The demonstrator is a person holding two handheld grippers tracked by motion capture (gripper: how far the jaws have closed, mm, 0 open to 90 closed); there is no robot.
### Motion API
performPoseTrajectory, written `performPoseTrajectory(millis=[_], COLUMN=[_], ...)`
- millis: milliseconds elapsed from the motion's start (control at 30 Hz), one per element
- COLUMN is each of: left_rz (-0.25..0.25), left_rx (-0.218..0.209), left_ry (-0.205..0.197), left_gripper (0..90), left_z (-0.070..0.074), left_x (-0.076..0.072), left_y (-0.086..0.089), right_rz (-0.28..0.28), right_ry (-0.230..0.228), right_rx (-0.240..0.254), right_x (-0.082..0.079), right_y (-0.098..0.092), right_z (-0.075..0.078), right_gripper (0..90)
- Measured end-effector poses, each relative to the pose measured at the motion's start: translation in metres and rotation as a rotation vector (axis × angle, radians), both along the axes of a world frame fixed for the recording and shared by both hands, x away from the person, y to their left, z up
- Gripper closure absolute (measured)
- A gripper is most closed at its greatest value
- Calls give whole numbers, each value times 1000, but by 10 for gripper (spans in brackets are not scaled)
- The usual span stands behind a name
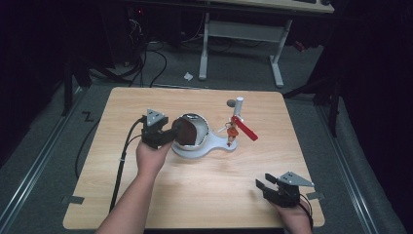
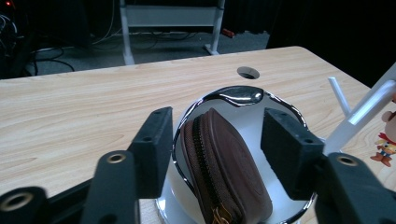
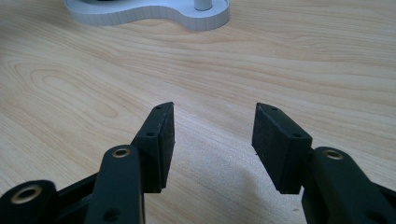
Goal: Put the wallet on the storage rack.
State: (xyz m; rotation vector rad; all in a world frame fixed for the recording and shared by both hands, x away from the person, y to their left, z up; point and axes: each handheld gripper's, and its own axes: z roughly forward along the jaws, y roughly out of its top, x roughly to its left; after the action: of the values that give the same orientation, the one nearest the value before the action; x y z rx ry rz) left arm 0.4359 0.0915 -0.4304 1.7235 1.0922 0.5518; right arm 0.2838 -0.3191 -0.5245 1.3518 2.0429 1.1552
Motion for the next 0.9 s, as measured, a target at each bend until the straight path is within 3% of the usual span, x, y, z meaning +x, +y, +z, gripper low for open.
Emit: performPoseTrajectory(millis=[167,467,733,900], left_rz=[-13,-38,-49,-43], left_rx=[35,31,10,4], left_ry=[6,30,17,25], left_gripper=[352,289,231,219], left_z=[4,10,16,14], left_x=[-1,-5,-22,-35], left_y=[-1,6,24,42], right_rz=[-6,-13,0,1], right_ry=[-5,-14,-15,-14], right_rx=[1,13,4,1], right_x=[0,-2,-1,0], right_y=[-1,-5,-2,-1], right_z=[0,1,1,1], right_gripper=[493,494,494,495])
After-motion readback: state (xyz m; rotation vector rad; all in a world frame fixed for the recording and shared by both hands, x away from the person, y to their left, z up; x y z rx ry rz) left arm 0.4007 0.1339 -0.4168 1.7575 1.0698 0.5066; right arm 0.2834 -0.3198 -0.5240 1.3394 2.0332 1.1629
